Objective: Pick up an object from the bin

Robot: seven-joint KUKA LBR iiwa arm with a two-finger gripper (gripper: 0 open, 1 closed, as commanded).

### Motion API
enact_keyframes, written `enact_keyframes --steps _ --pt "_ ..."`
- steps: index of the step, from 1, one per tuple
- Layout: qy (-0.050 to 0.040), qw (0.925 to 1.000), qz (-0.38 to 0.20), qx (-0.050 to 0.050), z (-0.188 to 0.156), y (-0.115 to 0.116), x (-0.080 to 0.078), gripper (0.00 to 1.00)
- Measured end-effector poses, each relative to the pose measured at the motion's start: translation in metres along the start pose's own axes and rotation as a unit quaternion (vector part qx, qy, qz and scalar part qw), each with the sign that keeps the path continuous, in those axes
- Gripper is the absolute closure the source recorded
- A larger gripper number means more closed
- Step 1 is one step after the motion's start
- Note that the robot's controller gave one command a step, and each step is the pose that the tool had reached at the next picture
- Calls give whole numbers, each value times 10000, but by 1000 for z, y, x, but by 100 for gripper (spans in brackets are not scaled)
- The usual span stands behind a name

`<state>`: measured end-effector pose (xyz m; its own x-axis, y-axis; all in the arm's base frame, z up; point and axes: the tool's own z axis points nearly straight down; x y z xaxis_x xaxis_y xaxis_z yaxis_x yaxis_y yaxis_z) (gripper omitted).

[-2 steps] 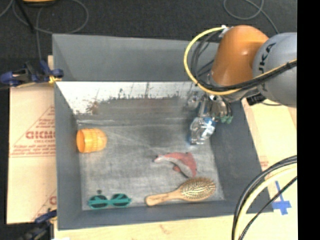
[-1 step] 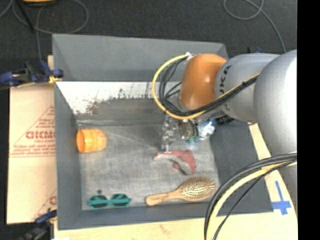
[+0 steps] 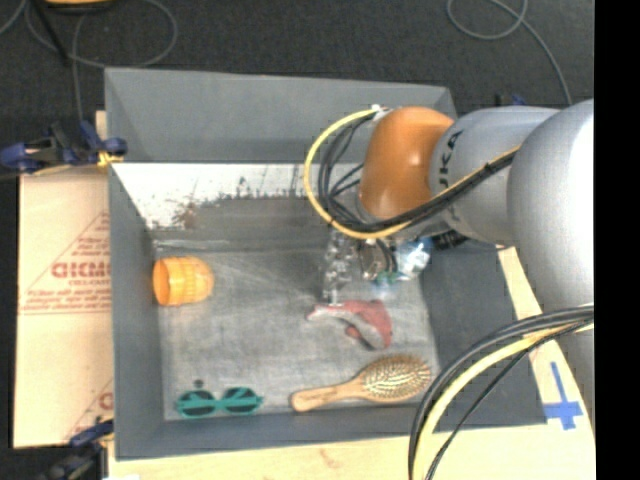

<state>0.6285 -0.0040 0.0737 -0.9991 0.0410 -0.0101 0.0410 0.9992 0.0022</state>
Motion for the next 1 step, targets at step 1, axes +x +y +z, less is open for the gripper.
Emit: enact_keyframes --steps 1 --pt "57 9988 486 7 -20 1 16 100"
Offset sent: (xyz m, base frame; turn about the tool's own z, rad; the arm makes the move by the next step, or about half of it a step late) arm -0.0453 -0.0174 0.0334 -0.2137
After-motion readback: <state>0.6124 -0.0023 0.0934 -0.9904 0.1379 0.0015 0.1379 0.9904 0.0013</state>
